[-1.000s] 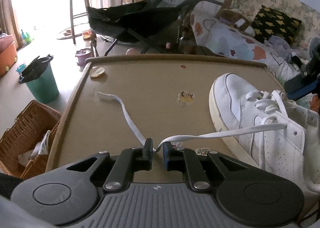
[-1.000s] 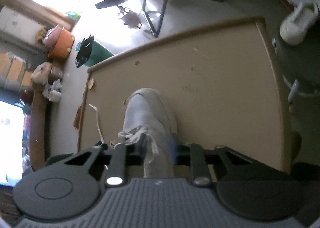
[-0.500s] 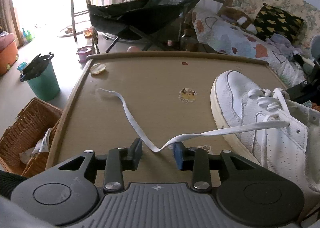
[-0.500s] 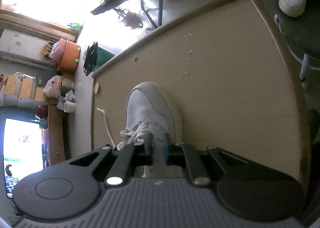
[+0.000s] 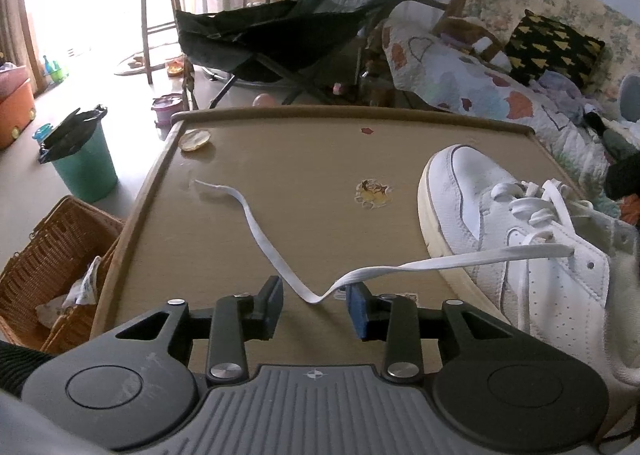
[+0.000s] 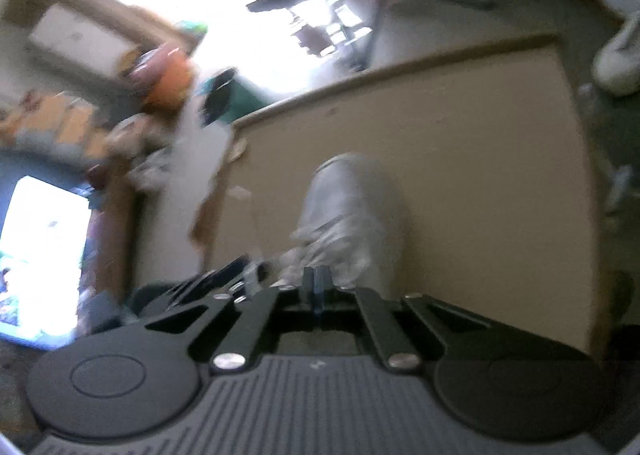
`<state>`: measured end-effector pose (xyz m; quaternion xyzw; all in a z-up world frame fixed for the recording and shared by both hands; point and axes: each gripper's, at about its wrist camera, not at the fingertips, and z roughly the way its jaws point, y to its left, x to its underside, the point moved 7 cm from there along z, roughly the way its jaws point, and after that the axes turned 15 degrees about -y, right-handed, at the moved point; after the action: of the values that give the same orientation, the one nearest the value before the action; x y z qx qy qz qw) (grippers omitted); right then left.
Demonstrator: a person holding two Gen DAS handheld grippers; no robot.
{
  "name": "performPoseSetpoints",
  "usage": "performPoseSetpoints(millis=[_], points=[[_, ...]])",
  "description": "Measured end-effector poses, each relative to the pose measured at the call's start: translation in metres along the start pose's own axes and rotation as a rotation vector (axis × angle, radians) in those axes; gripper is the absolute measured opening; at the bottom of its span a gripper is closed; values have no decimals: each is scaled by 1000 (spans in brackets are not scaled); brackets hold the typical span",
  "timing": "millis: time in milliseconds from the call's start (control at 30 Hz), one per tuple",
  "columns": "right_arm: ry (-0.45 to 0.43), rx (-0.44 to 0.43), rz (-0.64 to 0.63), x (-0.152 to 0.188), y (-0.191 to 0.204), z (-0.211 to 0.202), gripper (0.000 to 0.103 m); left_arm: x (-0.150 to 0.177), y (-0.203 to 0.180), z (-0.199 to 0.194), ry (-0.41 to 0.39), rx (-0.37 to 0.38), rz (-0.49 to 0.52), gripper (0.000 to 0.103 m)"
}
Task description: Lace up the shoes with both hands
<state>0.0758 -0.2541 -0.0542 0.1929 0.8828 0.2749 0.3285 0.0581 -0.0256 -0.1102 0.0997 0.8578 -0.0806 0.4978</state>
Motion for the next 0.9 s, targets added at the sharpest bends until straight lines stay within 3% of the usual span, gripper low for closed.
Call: performPoseSetpoints(millis=[67,167,233,333,533,733,900], points=[[-65,56,39,-11,-12,-1,13,0,0,-1,-2,2,-1,38],[-11,46,140,-11,-27,11,33,0,0,-1,-4,6,-3,39],[25,41,180,-5,-31,19,34,0,0,-1,-3,3,-8,39],[53,33,218,3,-35,28,33,0,0,0,2,0,-11,39],[43,-13,190,7,-29,25,18,0,0,2,10,4,-7,39],[31,-52,189,-3,-28,21,18,0,0,2,14,4,-3,39],[38,-59,174,0,-26,23,6,3,2,1,13,4,-3,39]])
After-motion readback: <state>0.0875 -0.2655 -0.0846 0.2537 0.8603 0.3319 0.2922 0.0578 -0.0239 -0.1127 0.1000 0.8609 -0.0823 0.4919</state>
